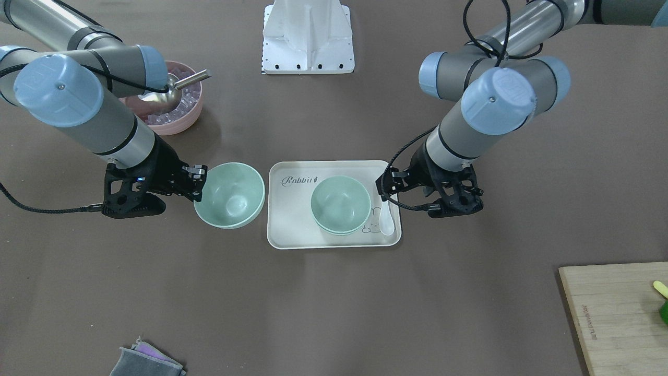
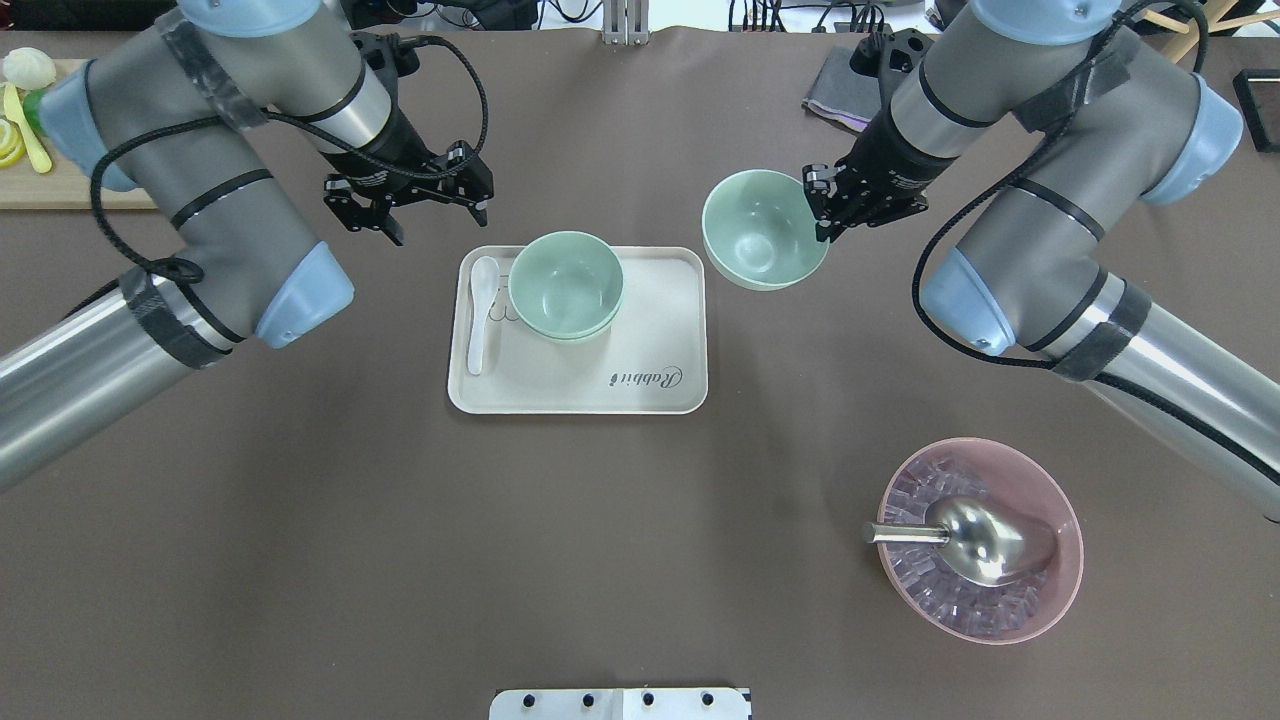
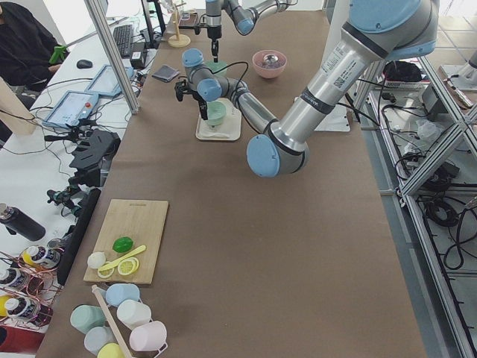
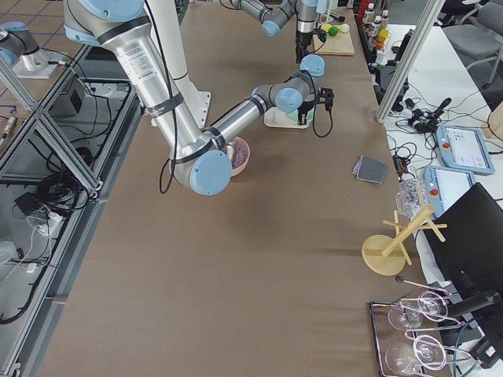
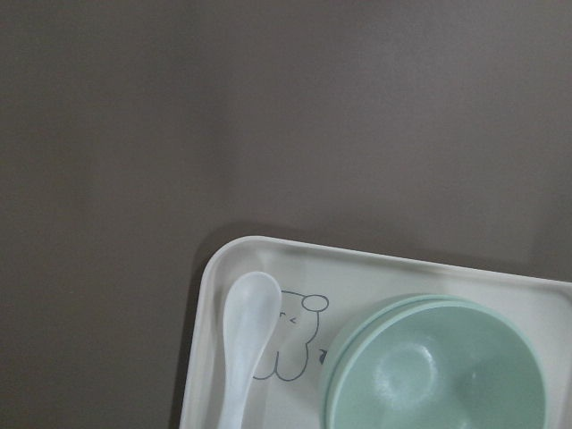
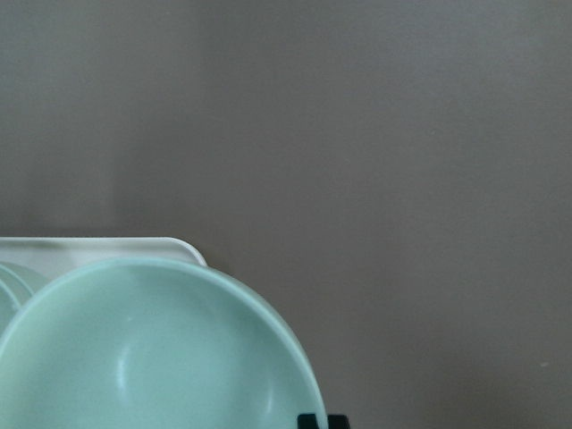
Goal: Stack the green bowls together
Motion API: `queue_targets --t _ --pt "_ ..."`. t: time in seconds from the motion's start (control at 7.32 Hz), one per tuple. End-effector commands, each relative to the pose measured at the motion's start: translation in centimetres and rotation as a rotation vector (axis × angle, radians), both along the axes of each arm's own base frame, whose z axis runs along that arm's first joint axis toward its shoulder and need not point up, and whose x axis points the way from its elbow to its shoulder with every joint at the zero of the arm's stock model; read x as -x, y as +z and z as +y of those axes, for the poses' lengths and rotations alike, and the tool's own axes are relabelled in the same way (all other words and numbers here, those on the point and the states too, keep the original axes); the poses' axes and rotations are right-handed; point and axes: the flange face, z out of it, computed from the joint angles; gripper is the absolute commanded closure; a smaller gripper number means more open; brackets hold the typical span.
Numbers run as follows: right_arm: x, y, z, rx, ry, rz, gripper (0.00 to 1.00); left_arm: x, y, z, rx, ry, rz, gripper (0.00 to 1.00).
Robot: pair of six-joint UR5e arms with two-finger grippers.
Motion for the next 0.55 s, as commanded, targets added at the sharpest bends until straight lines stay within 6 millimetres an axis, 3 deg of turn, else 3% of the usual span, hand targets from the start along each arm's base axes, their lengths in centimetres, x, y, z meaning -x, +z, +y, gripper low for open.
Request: queue_targets --t 0.0,0.14,0.41 --pt "3.4 -5.8 -1.4 0.034 0.039 -0.03 1.0 5.5 2.5 1.3 -0.076 0.018 -0.026 0.02" --pt "4.9 -7.5 -1.4 0.016 0.037 -0.03 1.0 6.8 3.1 1.2 -0.08 0.008 -0.031 0.02" --pt "8.3 -11.1 0.0 0.006 0.023 0.006 1.0 7.1 3.3 1.5 -0.079 0.007 -0.03 0.02"
